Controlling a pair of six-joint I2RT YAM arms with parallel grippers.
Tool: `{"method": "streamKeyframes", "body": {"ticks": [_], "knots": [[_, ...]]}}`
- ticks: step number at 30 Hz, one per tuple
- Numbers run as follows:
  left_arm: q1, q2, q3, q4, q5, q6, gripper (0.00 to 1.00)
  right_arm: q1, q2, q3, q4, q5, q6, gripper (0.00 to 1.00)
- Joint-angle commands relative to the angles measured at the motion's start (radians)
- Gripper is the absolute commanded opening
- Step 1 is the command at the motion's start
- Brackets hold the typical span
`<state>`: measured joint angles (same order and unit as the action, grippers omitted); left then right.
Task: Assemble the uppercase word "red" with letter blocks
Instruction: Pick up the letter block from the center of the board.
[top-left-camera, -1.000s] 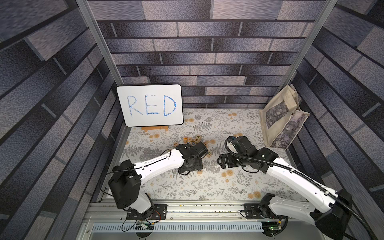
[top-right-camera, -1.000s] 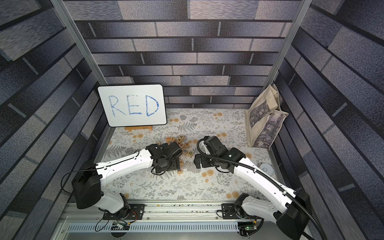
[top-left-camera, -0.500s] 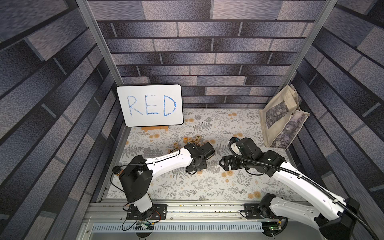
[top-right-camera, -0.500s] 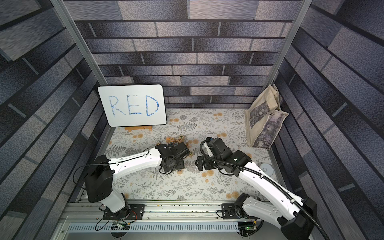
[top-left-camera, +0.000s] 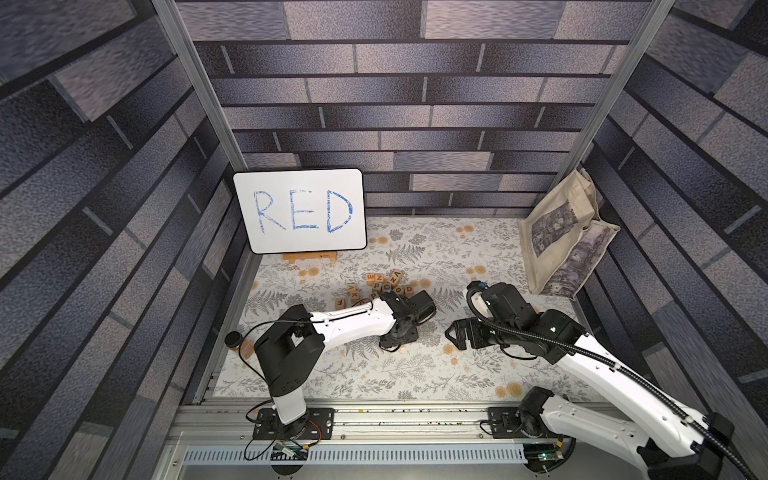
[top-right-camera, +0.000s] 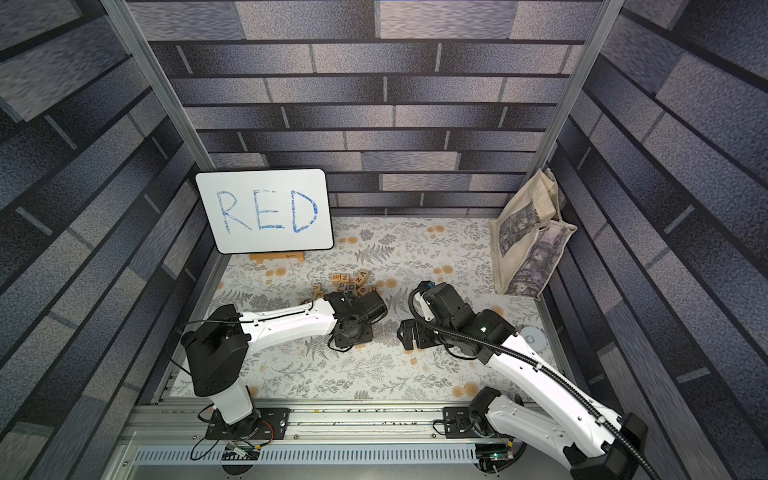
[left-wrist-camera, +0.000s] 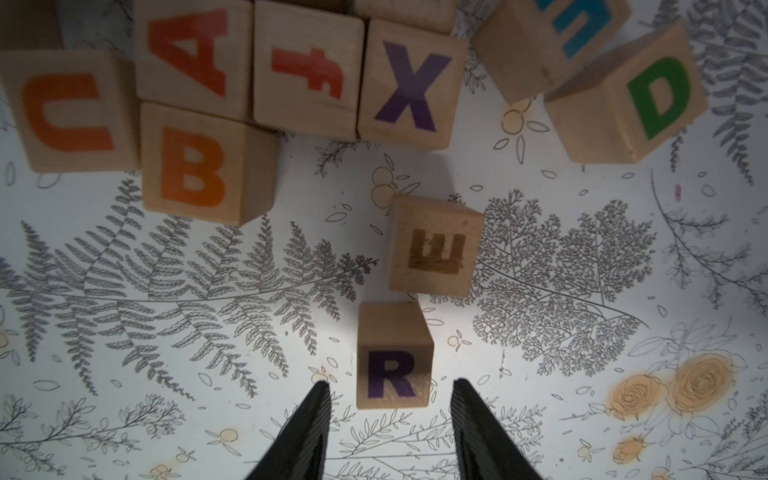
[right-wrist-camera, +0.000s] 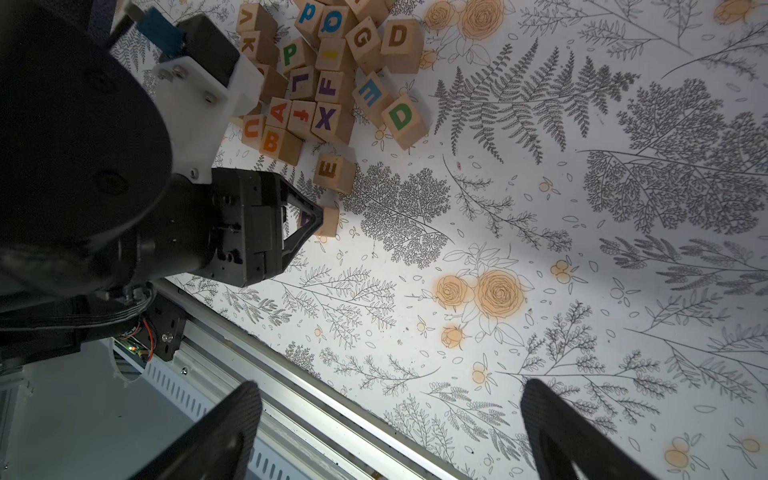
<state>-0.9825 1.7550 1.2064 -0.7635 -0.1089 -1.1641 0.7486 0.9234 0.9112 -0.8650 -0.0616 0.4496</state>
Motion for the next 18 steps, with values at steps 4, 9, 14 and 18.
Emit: {"method": "streamKeyframes", "body": {"ticks": [4, 9, 14, 18], "knots": [[-0.003, 0.035, 0.005, 0.005, 0.008, -0.001, 0.51, 0.0, -0.043, -0.022, -0.041, 0.011, 0.03, 1.0], [-0.003, 0.057, -0.006, 0.026, 0.018, -0.011, 0.46, -0.005, -0.073, -0.034, -0.049, 0.031, 0.045, 1.0], [-0.004, 0.079, 0.002, 0.039, 0.028, -0.003, 0.4, -0.004, -0.098, -0.034, -0.063, 0.05, 0.054, 1.0], [-0.003, 0.086, 0.003, 0.042, 0.037, 0.004, 0.26, -0.005, -0.114, -0.03, -0.075, 0.064, 0.058, 1.0]]}}
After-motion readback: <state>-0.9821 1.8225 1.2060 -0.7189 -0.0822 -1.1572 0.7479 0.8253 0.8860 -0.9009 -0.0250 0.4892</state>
